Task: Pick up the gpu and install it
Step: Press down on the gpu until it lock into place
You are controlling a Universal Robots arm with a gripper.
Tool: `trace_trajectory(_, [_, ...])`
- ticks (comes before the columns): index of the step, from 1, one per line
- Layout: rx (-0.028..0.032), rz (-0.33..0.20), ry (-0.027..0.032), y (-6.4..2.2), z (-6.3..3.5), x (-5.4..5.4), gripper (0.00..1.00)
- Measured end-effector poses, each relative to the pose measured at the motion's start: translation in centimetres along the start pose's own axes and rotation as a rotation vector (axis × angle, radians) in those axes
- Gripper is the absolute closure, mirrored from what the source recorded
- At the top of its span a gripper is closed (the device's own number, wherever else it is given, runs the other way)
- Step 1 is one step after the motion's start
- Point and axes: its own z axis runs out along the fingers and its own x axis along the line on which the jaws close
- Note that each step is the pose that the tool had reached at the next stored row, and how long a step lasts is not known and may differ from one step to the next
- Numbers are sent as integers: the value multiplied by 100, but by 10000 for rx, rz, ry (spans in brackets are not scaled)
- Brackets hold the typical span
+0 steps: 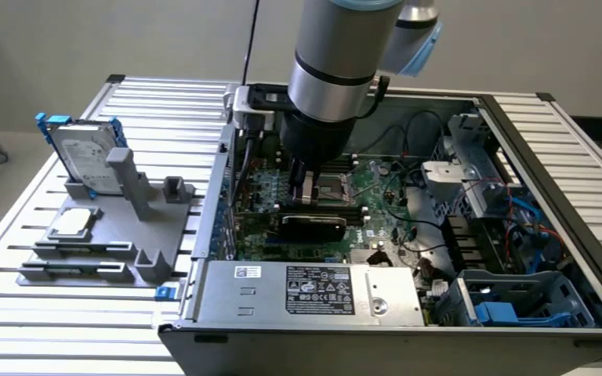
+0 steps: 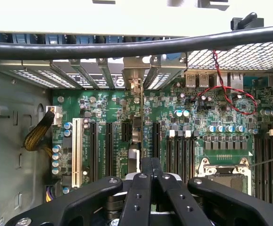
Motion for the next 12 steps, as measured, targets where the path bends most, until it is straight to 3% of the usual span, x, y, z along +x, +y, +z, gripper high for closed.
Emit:
trace_trajectory(7, [1, -4, 0, 3, 3, 0, 89])
trace_trajectory(12, [111, -25, 0, 117, 51, 3, 89])
